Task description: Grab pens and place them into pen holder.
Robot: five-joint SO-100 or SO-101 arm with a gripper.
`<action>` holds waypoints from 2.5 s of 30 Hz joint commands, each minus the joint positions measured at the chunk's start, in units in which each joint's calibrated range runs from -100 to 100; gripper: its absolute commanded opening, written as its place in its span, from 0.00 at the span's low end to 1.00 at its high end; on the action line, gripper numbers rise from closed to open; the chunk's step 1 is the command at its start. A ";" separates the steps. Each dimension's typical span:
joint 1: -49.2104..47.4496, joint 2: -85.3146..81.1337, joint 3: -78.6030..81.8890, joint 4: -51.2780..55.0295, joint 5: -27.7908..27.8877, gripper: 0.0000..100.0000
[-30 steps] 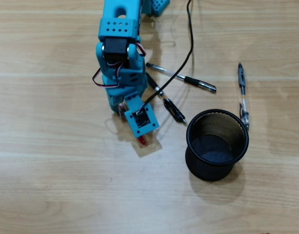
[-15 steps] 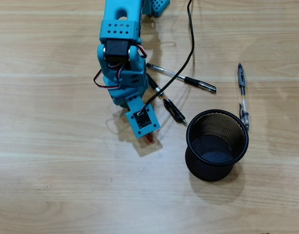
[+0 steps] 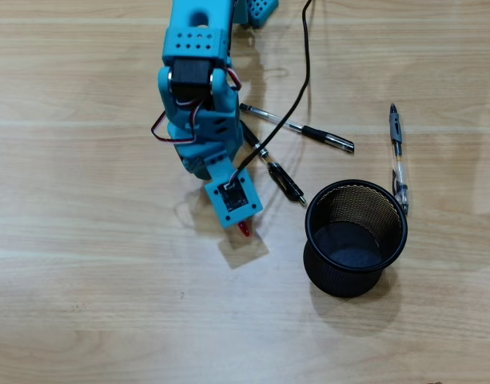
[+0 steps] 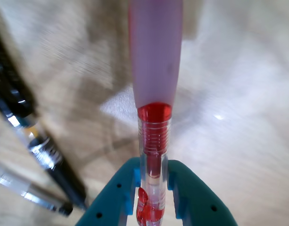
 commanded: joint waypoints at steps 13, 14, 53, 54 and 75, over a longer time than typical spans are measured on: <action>5.82 -30.45 2.74 7.84 -0.13 0.02; 5.82 -31.79 4.27 7.58 -0.23 0.02; -25.23 -29.19 31.76 -89.28 -17.20 0.02; -25.05 -27.84 31.76 -91.26 -17.20 0.02; -22.33 -12.05 32.39 -94.88 -19.99 0.03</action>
